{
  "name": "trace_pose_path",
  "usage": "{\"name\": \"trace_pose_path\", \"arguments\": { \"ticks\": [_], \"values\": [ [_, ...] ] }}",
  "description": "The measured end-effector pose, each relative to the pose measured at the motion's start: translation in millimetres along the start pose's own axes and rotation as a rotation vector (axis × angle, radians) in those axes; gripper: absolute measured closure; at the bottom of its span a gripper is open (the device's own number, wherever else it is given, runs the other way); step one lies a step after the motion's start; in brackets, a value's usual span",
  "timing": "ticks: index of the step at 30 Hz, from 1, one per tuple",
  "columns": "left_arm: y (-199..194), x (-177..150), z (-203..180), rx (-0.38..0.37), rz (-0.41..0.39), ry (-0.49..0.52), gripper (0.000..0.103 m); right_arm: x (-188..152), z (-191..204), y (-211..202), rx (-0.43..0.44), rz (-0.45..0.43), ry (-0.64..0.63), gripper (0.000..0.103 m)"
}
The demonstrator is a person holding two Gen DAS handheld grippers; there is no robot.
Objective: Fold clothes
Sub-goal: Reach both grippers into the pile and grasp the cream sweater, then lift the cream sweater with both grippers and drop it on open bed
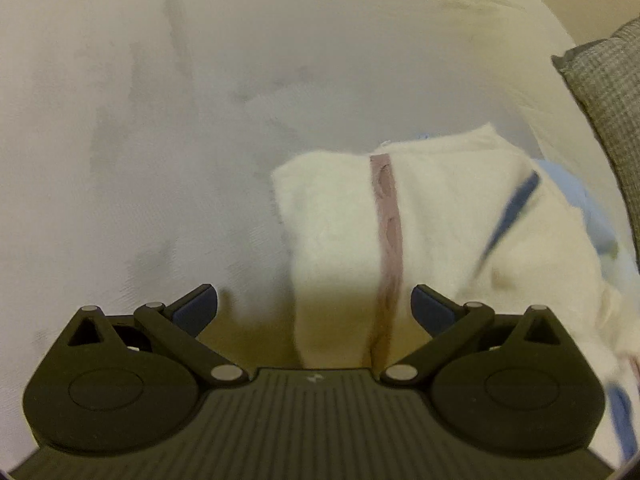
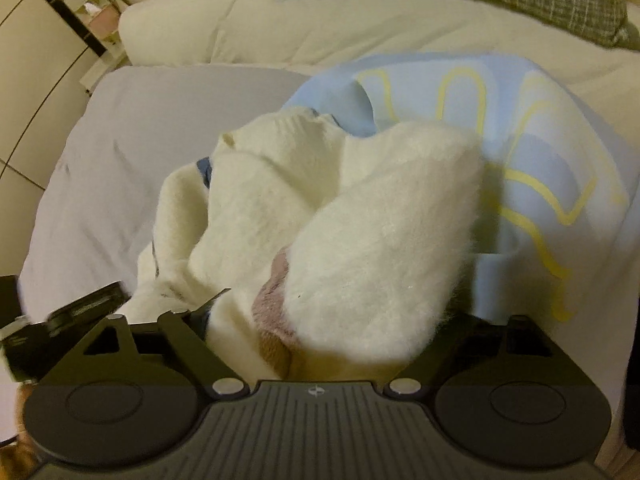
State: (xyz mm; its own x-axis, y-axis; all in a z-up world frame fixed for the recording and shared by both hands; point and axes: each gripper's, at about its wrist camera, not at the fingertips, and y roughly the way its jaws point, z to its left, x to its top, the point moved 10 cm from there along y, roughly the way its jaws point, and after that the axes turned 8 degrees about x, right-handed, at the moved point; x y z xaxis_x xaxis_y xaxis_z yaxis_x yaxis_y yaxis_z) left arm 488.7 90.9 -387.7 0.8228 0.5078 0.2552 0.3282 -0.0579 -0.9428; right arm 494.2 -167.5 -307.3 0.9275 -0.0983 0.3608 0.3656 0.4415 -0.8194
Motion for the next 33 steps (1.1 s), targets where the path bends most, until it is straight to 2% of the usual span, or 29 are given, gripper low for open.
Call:
{"name": "trace_pose_path", "arguments": {
  "ticks": [2,3,4,5,6,7,9,12,17,21,25,29,33],
  "values": [
    [15,2,-6,-0.028,0.02,-0.012,0.001,-1,0,1,0.003,0.002,0.002,0.018],
    [20,2,-9,-0.038,0.029,-0.02,0.003,-1,1,1,0.013,-0.001,-0.006,0.029],
    [22,1,-12,-0.054,0.03,-0.023,0.007,0,3,0,0.021,-0.003,-0.016,0.033],
    [22,1,-16,-0.075,0.027,-0.018,0.023,0,4,-3,0.027,-0.007,-0.03,0.042],
    [20,0,-21,-0.103,0.022,-0.015,0.053,0,8,-7,0.034,-0.013,-0.046,0.056],
    [14,-1,-25,-0.133,0.014,-0.01,0.064,0,11,-11,0.039,-0.021,-0.063,0.058],
    [0,-3,-30,-0.141,-0.012,0.018,0.082,-1,21,-20,0.048,-0.04,-0.103,0.068],
    [-33,-13,-31,-0.135,-0.082,0.08,0.094,-10,39,-40,0.081,-0.057,-0.172,0.072],
    [-110,-39,-8,-0.12,-0.224,0.091,0.095,-34,87,-87,0.251,-0.053,-0.258,0.075],
    [-187,-77,47,-0.072,-0.323,0.018,0.097,-73,146,-120,0.412,-0.01,-0.345,0.075],
    [-275,-123,111,-0.011,-0.436,-0.101,0.097,-142,216,-148,0.56,0.061,-0.448,0.075],
    [-362,-187,183,0.081,-0.55,-0.213,0.097,-221,277,-175,0.692,0.136,-0.512,0.075],
    [-437,-249,242,0.167,-0.636,-0.274,0.097,-299,336,-211,0.803,0.161,-0.547,0.075]
  ]
}}
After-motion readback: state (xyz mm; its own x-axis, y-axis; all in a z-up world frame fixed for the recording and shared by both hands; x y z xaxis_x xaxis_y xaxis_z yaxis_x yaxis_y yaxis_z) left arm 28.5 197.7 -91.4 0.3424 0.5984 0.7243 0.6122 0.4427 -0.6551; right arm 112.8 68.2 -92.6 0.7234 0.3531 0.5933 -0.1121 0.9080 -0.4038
